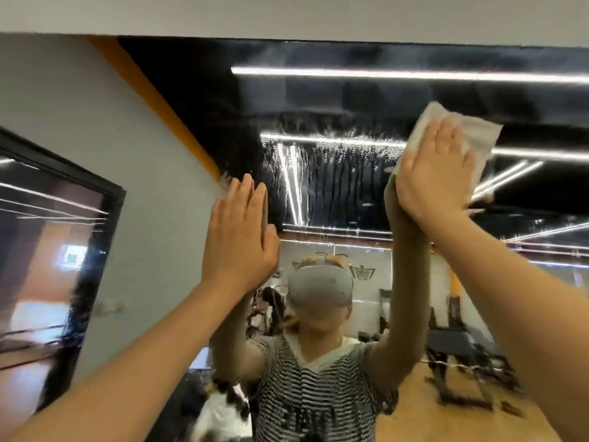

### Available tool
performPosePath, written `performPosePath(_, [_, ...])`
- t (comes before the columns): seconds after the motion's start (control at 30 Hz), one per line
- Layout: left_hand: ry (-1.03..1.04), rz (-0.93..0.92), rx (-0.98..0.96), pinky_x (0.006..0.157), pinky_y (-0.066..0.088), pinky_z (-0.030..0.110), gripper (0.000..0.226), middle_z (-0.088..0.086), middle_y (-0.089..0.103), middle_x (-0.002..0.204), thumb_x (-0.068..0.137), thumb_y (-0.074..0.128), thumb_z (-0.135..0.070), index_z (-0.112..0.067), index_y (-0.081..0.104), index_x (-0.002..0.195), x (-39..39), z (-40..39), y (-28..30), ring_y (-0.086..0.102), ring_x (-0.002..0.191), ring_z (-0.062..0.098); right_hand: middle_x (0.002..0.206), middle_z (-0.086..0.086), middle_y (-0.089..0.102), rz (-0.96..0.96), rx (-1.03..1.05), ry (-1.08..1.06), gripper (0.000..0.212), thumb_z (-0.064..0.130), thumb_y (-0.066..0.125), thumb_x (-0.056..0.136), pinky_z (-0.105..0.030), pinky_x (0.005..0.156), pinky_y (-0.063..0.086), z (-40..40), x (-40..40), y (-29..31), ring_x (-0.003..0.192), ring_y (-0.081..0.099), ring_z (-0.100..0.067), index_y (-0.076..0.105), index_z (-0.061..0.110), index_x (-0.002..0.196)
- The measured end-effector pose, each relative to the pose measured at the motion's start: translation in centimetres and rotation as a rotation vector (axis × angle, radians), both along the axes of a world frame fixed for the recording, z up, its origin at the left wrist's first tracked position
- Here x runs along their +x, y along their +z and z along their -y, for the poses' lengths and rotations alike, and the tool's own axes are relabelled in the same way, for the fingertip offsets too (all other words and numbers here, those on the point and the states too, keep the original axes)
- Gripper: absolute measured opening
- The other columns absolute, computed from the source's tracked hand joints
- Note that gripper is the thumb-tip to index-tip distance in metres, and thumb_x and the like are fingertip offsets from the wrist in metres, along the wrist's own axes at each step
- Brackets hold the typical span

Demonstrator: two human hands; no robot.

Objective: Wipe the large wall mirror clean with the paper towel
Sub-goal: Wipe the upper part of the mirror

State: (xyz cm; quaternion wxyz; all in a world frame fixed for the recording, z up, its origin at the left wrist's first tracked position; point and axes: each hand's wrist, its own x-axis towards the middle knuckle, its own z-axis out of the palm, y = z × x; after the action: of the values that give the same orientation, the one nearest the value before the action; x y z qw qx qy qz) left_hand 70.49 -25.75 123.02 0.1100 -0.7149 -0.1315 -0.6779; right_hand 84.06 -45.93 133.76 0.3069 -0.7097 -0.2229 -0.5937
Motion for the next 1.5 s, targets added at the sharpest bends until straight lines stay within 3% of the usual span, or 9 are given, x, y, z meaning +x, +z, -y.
performPosePath(0.1, [0.006,-0.009,0.000,0.119,0.002,0.037,0.070,0.010,0.018,0.161,0.089,0.021,-0.040,-0.010,0.024,0.152,0.0,-0.1,0.0,0.009,0.149,0.025,0.161,-0.018,0.006,0.093,-0.098,0.004,0.059,0.030,0.022,0.104,-0.052,0.118,0.010,-3.7,-2.7,-0.1,0.147,0.009,-0.034,0.007,0.004,0.154])
performPosePath(0.23, [-0.004,-0.026,0.006,0.118,-0.003,0.033,0.070,0.008,0.015,0.161,0.090,0.023,-0.041,-0.012,0.023,0.153,-0.2,-0.5,0.1,0.006,0.150,0.022,0.162,-0.011,-0.008,0.170,-0.248,0.094,0.059,0.034,0.018,0.105,-0.044,0.119,-0.005,-7.1,-4.6,-1.5,0.149,-0.007,-0.026,-0.003,0.010,0.155])
performPosePath(0.43, [-0.015,-0.027,0.012,0.117,-0.005,0.031,0.069,0.009,0.018,0.161,0.090,0.024,-0.040,-0.011,0.025,0.152,-0.3,-0.5,0.0,0.008,0.149,0.021,0.163,-0.004,-0.010,0.216,-0.415,0.031,0.058,0.040,0.015,0.105,-0.036,0.117,-0.008,-1.2,-1.1,-1.4,0.149,-0.009,-0.018,-0.003,0.017,0.155])
performPosePath(0.63, [0.000,-0.026,0.013,0.118,0.000,0.036,0.071,0.011,0.022,0.159,0.089,0.021,-0.041,-0.008,0.028,0.151,-0.3,-0.3,0.0,0.013,0.148,0.025,0.163,-0.007,-0.001,0.109,-0.264,0.031,0.071,0.051,0.008,0.095,-0.044,0.122,0.001,6.1,3.4,-1.2,0.150,-0.001,-0.021,0.003,0.015,0.156])
performPosePath(0.8, [0.038,-0.017,0.016,0.118,0.003,0.039,0.071,0.015,0.022,0.159,0.089,0.019,-0.039,-0.006,0.028,0.151,0.1,-0.1,0.0,0.014,0.148,0.028,0.162,-0.013,0.008,0.061,-0.084,-0.003,0.071,0.043,0.008,0.092,-0.050,0.119,0.009,3.4,1.4,-1.4,0.149,0.008,-0.030,0.009,0.009,0.155])
performPosePath(1.0, [0.052,-0.029,0.029,0.118,0.001,0.040,0.070,0.015,0.021,0.159,0.090,0.017,-0.040,-0.006,0.026,0.151,0.1,-0.3,-0.1,0.013,0.148,0.029,0.163,-0.009,-0.009,0.102,-0.250,0.030,0.059,0.038,0.015,0.104,-0.048,0.117,-0.007,-4.1,-3.0,-0.8,0.149,-0.009,-0.026,-0.004,0.015,0.156])
performPosePath(1.13, [0.036,-0.025,0.025,0.118,0.001,0.037,0.071,0.012,0.019,0.160,0.090,0.018,-0.042,-0.009,0.025,0.152,0.0,-0.8,-0.2,0.010,0.149,0.024,0.163,-0.009,-0.008,0.181,-0.280,0.061,0.059,0.039,0.016,0.104,-0.046,0.117,-0.008,-7.7,-4.7,-1.7,0.149,-0.008,-0.025,-0.001,0.016,0.156])
performPosePath(1.33, [0.027,-0.041,0.027,0.118,0.004,0.039,0.070,0.012,0.021,0.159,0.090,0.020,-0.042,-0.008,0.028,0.151,-0.1,-0.7,0.1,0.013,0.148,0.024,0.163,-0.001,-0.003,0.255,-0.416,0.034,0.065,0.047,0.005,0.096,-0.037,0.115,-0.009,-2.5,-1.9,-1.6,0.150,-0.006,-0.018,0.000,0.021,0.155])
performPosePath(1.5, [0.019,-0.034,0.021,0.118,0.004,0.039,0.071,0.013,0.023,0.159,0.090,0.020,-0.042,-0.008,0.028,0.151,-0.1,-0.6,0.0,0.015,0.148,0.026,0.163,-0.004,0.007,0.182,-0.273,0.025,0.068,0.050,0.009,0.095,-0.040,0.117,-0.001,4.5,3.1,-2.0,0.150,0.003,-0.020,0.010,0.018,0.155])
